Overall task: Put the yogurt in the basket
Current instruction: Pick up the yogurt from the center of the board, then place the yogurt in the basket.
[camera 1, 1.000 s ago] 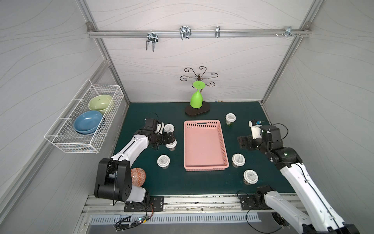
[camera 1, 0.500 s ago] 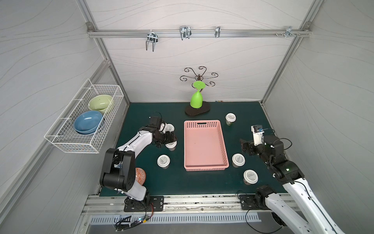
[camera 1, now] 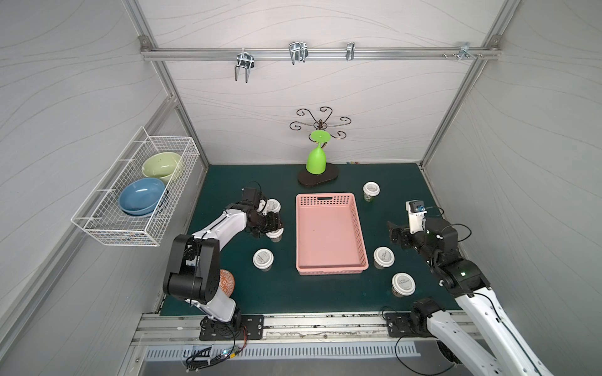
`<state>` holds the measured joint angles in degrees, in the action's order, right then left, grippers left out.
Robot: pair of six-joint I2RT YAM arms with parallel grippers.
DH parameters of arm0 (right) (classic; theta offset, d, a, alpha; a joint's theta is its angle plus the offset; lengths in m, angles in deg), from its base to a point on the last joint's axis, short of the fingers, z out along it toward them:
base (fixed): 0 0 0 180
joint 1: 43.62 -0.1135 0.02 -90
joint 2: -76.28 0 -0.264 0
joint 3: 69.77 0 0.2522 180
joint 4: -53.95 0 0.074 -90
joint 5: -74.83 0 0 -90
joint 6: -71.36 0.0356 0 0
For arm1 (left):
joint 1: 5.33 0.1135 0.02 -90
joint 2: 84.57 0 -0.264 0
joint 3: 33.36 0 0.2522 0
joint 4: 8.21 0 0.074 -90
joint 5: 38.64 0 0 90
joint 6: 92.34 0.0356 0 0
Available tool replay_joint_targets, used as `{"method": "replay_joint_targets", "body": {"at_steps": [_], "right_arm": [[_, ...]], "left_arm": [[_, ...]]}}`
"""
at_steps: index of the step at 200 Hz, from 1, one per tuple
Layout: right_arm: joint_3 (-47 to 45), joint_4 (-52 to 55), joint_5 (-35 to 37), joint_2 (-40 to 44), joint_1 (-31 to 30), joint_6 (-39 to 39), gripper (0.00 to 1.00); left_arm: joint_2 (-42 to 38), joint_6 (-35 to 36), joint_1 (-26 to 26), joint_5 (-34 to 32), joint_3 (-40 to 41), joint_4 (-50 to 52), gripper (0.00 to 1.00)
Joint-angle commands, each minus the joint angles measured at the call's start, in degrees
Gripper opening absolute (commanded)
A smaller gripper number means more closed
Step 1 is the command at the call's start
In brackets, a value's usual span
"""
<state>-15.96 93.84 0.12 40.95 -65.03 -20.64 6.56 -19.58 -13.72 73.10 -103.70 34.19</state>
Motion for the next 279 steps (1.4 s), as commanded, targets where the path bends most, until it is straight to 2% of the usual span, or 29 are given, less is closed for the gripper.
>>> {"method": "replay_joint_targets", "body": {"at_steps": [1, 80, 126, 171, 245, 279], "right_arm": [[-0.4, -1.44, 1.08, 0.35, -0.32, -0.46, 0.99], [-0.56, -1.69, 1.6, 0.71, -0.29, -0.45, 0.99], [-0.63, -1.87, 2.11, 0.64, -0.3, -0.37, 0.99], [-0.63, -1.62, 2.61, 0.56, -0.31, -0.29, 0.99], [-0.73, -1.44, 3.73, 0.28, -0.3, -0.27, 0.99], [-0.63, -1.34, 3.34, 0.07, -0.38, -0.2, 0.99]], "left_arm": [[-0.86, -0.11, -0.28, -0.18, -1.42, 0.17, 0.71], [-11.9, 1.46, -0.23, 0.07, -1.07, 4.98, 0.67], [-15.57, 1.86, -0.23, 4.3, -6.42, 10.46, 0.65], [-9.66, 1.06, -1.66, 6.23, -17.2, 14.14, 0.63], [6.18, 0.93, -9.22, 6.04, -36.92, 16.39, 0.63], [13.21, 0.0, -11.54, 5.45, -42.51, 16.1, 0.63]]}}
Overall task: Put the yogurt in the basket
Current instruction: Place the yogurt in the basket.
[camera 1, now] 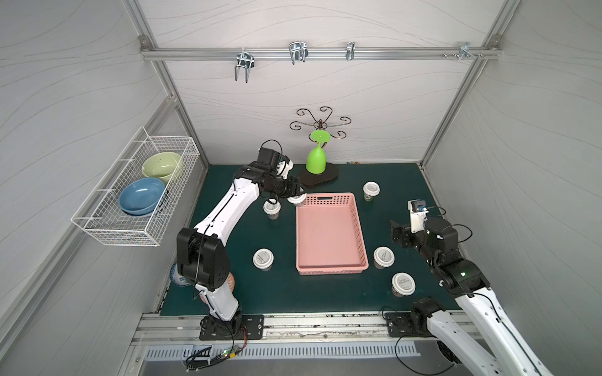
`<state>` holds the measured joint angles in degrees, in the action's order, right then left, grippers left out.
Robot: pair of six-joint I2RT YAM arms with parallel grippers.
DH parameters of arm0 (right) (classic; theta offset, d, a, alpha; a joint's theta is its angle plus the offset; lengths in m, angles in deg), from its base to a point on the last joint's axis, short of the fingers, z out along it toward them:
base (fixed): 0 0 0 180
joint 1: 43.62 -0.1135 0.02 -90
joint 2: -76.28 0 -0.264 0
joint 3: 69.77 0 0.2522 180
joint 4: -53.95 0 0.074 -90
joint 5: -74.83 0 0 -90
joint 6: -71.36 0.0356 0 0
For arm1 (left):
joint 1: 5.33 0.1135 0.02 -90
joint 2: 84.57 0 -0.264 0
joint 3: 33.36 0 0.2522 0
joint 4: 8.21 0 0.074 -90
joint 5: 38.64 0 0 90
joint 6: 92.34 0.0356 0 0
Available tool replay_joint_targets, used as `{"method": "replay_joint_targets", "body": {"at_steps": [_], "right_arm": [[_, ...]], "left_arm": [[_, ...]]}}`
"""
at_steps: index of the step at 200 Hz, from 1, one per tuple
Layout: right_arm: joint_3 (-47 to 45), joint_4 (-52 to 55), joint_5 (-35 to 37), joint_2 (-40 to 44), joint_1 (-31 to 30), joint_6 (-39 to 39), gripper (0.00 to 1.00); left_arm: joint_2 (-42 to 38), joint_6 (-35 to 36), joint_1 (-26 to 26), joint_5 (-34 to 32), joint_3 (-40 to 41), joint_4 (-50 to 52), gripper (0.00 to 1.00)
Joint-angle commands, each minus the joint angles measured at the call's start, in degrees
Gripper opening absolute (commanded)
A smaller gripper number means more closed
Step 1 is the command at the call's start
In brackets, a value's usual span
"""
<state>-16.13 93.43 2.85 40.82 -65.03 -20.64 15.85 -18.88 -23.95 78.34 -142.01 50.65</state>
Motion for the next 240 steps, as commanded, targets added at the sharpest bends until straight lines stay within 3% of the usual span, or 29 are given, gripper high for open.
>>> {"method": "replay_joint_targets", "body": {"at_steps": [1, 124, 240], "right_arm": [[-0.48, -0.93, 0.66, 0.21, -0.34, -0.2, 0.99], [-0.87, -1.32, 1.42, 1.03, -0.39, -0.23, 0.99], [-0.91, -1.53, 0.54, 1.14, -0.74, -0.29, 0.99]], "left_arm": [[4.13, -0.74, -1.37, 0.19, -4.35, -0.32, 0.63], [21.55, -0.17, -6.17, -3.22, -12.85, -0.25, 0.63], [28.27, 1.16, -6.53, -8.09, -15.86, -0.11, 0.68]]}}
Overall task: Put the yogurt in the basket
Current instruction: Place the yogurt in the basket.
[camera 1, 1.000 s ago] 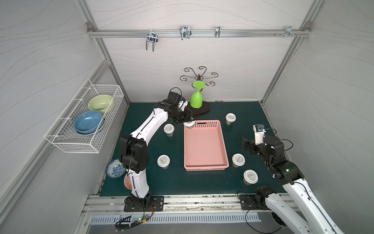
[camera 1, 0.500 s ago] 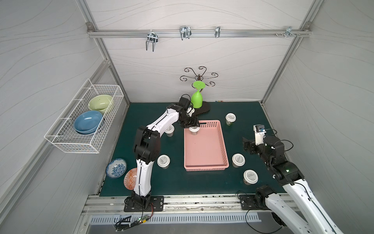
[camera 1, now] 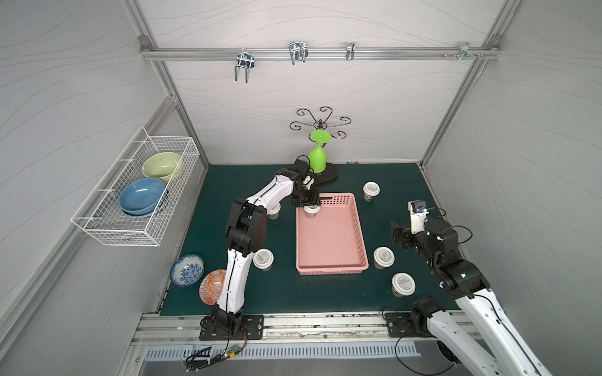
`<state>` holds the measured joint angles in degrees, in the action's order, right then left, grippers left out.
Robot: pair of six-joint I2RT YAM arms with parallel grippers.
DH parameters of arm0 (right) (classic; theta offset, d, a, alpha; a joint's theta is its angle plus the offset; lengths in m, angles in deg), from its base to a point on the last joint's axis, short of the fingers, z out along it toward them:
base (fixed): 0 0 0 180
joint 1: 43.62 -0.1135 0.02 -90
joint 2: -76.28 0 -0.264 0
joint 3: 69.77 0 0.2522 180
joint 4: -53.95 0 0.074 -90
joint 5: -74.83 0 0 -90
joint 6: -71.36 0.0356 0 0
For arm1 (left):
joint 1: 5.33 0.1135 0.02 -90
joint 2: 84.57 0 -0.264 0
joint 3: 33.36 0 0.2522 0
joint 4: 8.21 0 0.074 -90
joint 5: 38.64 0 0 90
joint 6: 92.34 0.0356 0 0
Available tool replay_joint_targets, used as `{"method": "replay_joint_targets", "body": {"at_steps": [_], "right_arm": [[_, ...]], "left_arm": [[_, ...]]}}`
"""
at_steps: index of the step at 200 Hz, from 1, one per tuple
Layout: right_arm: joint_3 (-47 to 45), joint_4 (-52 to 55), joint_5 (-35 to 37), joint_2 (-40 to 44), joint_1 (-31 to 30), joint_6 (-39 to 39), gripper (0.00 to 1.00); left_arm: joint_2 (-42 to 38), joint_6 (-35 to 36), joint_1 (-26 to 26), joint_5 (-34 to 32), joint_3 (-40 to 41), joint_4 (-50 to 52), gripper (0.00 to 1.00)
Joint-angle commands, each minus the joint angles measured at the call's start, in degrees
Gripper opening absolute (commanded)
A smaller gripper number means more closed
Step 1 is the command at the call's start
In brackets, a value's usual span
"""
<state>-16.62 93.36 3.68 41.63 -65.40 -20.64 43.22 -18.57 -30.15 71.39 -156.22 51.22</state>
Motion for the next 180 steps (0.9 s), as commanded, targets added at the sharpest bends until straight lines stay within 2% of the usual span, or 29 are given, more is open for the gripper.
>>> {"method": "replay_joint_targets", "body": {"at_steps": [1, 91, 128, 180], "right_arm": [[-0.4, -1.47, -0.3, 0.36, -0.37, -0.29, 0.99], [-0.6, -1.57, 0.23, 0.69, -0.62, -0.31, 0.99], [-0.39, -1.0, 1.3, 0.58, -0.59, 0.17, 0.99], [-0.21, -0.04, 1.02, -0.4, -0.28, 3.15, 0.99]], "left_arm": [[0.9, 0.8, -0.32, -1.14, -1.65, -0.67, 0.68], [-7.37, 0.11, -0.56, -2.69, 1.02, -0.14, 0.86], [-12.28, -0.22, -0.58, -3.42, 3.1, -0.21, 0.89], [-21.41, -0.03, -0.45, -3.51, 12.0, -2.16, 0.91]]}}
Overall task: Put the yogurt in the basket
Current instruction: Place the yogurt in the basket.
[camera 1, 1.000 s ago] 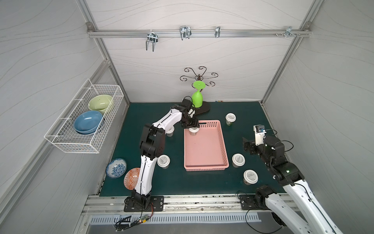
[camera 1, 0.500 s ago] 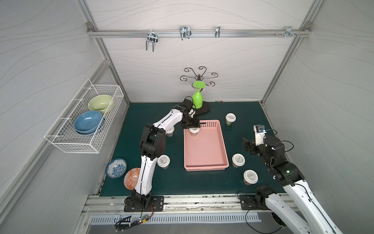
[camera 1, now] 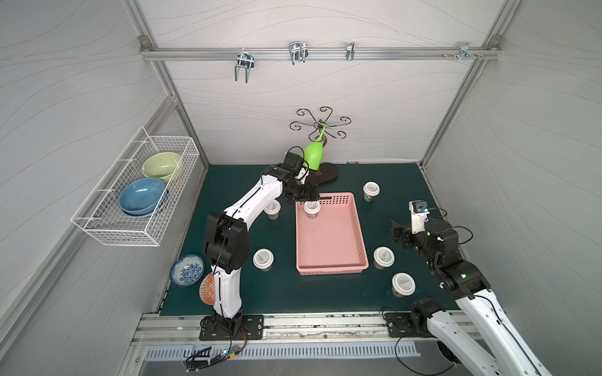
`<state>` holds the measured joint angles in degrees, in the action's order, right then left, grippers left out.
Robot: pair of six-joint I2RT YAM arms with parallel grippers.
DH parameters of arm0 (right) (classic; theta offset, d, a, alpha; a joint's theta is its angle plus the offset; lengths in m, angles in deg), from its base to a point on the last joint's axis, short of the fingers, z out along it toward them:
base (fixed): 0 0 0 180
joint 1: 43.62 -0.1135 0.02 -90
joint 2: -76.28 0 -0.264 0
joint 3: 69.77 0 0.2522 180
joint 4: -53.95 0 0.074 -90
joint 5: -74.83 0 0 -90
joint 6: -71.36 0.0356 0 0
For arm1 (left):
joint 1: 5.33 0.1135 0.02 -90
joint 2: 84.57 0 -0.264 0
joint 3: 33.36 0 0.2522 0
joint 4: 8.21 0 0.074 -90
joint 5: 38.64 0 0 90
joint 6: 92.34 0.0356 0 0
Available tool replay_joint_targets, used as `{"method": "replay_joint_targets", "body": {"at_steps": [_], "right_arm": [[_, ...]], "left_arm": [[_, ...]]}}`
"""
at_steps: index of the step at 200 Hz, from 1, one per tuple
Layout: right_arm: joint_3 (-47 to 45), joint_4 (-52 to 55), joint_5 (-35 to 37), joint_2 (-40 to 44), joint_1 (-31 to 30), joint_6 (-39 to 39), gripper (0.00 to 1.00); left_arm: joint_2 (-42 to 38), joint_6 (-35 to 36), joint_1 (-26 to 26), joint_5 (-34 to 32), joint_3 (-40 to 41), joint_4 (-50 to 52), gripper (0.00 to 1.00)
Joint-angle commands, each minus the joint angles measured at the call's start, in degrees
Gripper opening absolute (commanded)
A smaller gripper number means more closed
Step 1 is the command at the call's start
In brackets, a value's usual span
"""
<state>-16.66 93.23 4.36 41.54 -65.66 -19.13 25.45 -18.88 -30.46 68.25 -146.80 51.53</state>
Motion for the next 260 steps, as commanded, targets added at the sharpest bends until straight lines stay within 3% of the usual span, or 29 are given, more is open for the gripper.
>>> {"method": "replay_joint_targets", "body": {"at_steps": [1, 121, 165, 211, 260], "right_arm": [[-0.16, 0.08, 0.38, -0.36, 0.03, 1.68, 0.99], [0.76, 1.31, -1.83, -1.97, 0.06, 2.87, 0.99], [8.45, 11.98, -4.67, -7.74, 0.62, 9.05, 0.99], [16.7, 27.43, -19.0, -15.97, 7.24, 21.39, 0.99], [19.12, 36.53, -28.31, -19.95, 9.77, 25.18, 0.99]], "left_arm": [[-3.79, 0.32, -0.17, -0.36, 2.75, -2.47, 0.91], [-9.88, 0.01, -0.08, -0.42, 13.59, -5.71, 0.93], [-12.86, -0.4, 0.51, -1.0, 17.9, -6.28, 0.97], [-20.55, 1.25, 1.55, -1.68, 22.97, -7.25, 0.98], [-31.44, 5.54, 5.45, -4.68, 30.28, -8.6, 0.99]]}}
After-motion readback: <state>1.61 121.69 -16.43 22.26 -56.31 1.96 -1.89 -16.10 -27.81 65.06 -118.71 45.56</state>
